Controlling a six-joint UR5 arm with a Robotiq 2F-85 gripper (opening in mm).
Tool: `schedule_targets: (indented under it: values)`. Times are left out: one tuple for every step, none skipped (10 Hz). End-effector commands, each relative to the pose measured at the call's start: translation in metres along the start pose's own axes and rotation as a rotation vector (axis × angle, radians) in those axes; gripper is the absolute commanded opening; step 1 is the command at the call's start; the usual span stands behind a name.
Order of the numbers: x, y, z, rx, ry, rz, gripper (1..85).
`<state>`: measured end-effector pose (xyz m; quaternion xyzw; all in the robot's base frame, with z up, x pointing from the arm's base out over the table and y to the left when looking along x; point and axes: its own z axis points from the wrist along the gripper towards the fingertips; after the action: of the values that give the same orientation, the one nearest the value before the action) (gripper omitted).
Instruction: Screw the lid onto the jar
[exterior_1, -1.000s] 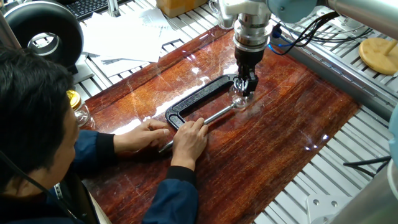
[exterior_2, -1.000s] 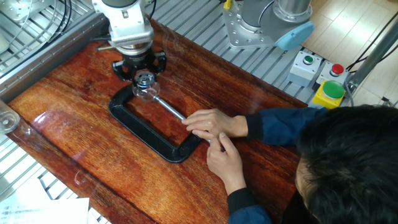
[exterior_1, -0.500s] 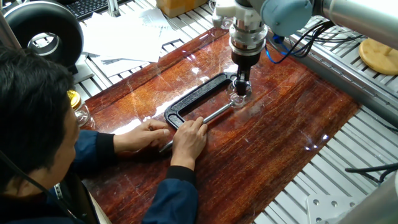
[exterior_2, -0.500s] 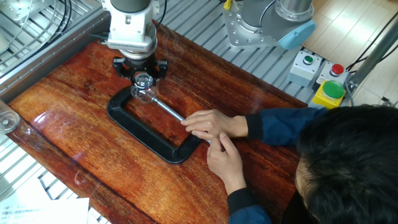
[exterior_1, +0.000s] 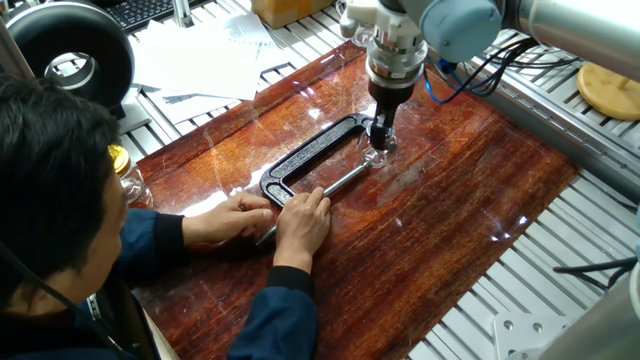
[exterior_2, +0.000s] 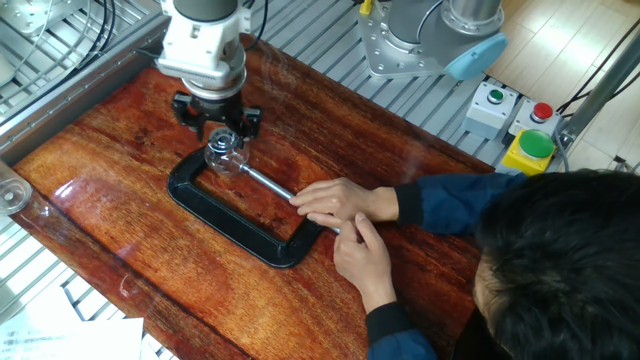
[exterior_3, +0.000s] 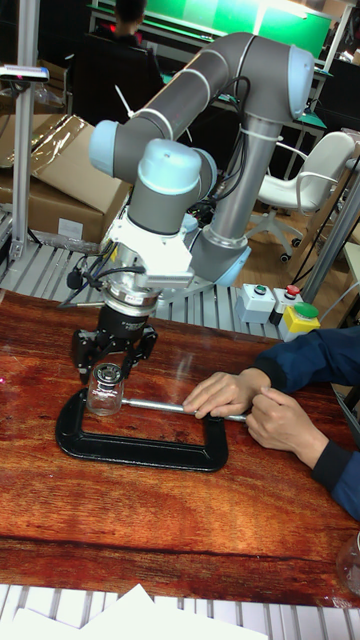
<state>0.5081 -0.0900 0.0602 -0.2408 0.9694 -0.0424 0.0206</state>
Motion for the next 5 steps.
schedule_targets:
  values:
    - [-0.011, 0.0, -0.005, -0.035, -0.033, 0.011, 79.0]
    - [-0.013, 0.003, -0.008, -0.049, -0.039, 0.007, 82.7]
    - [-0.015, 0.012, -0.016, -0.067, -0.031, 0.023, 84.7]
    - [-0.014, 0.015, -0.03, -0.064, 0.002, -0.006, 84.3]
    - [-0.017, 0.015, -0.042, -0.058, -0.002, -0.146, 84.3]
